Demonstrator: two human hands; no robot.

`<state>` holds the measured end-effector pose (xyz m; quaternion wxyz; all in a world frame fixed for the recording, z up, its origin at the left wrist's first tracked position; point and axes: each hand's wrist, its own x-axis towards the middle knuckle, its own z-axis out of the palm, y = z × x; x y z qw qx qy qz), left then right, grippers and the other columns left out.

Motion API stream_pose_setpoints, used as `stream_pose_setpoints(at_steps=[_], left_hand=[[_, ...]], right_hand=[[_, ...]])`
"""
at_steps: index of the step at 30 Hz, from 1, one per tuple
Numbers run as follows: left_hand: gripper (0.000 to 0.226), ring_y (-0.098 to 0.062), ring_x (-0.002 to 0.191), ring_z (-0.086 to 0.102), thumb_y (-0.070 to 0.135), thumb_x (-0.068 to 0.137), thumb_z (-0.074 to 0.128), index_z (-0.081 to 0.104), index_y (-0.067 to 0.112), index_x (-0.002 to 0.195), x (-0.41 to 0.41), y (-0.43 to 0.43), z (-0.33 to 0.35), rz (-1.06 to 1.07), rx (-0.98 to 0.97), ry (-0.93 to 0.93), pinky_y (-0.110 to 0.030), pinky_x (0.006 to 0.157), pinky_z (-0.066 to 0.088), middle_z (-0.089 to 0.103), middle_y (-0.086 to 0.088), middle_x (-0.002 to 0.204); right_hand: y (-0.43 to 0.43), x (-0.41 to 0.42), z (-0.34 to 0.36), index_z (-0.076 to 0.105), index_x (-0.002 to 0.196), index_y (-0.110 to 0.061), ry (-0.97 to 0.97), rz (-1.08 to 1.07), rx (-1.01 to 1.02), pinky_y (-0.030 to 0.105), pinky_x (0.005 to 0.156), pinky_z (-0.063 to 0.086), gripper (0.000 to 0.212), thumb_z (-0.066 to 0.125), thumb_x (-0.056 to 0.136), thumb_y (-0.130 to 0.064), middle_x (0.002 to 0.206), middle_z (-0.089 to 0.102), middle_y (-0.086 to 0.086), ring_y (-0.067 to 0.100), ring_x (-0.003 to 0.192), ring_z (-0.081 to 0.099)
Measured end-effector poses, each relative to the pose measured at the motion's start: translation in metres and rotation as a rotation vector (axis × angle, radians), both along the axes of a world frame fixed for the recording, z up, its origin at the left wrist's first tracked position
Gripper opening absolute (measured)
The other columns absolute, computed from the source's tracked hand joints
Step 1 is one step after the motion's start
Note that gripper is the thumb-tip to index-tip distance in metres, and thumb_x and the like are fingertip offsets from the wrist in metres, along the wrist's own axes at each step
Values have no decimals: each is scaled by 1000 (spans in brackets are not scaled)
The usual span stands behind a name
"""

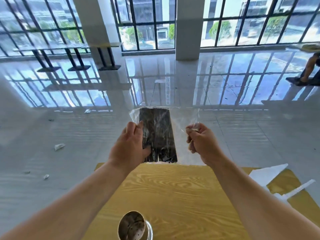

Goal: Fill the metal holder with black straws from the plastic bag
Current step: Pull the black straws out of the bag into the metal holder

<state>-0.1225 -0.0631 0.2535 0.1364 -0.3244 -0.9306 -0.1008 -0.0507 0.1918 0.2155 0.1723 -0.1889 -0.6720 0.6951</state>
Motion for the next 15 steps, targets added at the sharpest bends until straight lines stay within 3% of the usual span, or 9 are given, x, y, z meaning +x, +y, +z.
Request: stream_pose_setpoints(at_steps=[9,15], left_hand=[[79,-29,121,54,51,93,59,49,0,153,6,-46,43,148,110,54,-51,102,56,48,-6,123],[71,-31,114,61,51,93,39,67,0,134,10,-69,62,208,127,89,-50,94,58,57,-8,115]], right_hand=[[-42,-27,47,67,94,-14,82,119,30,21,35,35,15,62,108,-9,59,58,-2,10,40,43],[-65,-36,69,68,100,-13,83,185,52,19,36,31,11,62,109,-12,62,52,0,5,42,39]])
